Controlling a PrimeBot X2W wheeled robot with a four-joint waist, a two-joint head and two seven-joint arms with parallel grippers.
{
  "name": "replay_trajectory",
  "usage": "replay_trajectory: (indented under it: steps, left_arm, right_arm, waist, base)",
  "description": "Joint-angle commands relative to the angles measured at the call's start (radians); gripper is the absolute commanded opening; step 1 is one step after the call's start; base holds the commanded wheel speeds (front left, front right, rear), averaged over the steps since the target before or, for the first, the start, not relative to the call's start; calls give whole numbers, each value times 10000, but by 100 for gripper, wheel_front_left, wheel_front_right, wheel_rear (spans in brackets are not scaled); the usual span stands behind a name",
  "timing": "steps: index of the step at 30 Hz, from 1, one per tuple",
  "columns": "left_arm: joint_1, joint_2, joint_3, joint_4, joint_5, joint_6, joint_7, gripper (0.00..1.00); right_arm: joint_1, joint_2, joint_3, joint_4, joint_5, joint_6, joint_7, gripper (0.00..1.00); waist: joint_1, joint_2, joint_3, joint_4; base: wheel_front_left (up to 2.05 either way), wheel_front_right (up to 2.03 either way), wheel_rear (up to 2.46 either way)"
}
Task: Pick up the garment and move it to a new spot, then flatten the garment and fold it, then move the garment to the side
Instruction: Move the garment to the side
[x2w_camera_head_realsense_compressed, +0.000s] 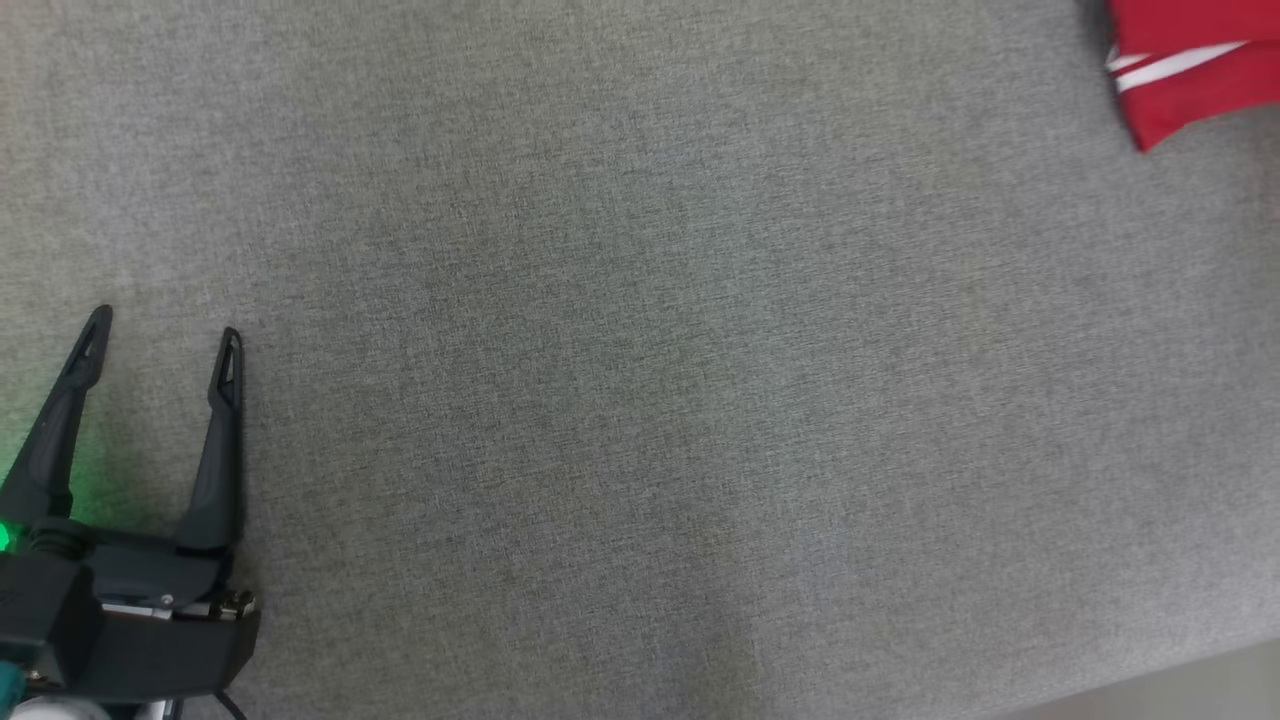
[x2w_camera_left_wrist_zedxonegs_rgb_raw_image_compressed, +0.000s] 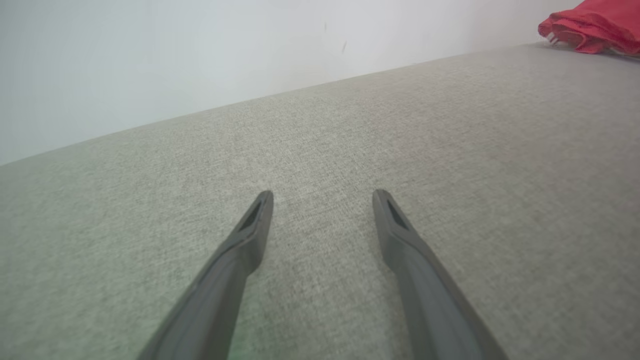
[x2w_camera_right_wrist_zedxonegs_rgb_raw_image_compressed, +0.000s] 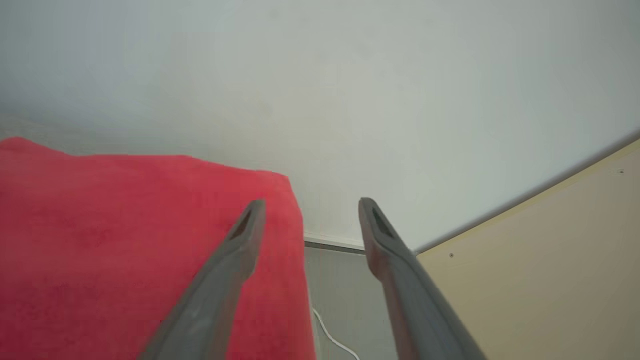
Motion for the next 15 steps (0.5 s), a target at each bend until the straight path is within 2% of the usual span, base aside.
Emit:
replay_trajectory:
  steps: [1,8,15]
  left_arm:
    - [-11,-77,-43,271,-99,13,-66,100]
    - [139,-361,-192,730,-241,149,-461,100]
    - [545,-701,-100,1643,-526,352,-922,100]
  right_arm:
    - [175,147,-173,-131,-229,-26,-8,100]
    - [952,729,-1486,-830,-641,-26,150,100]
    - [1880,1518,-1612,-1857,241,-26,-123,100]
  waist:
    - [1,1,-136,-1]
    - [1,1,-1048,240]
    - [1,1,-2518,547]
  base:
    - [0,0,0]
    - [0,0,0]
    - [0,0,0]
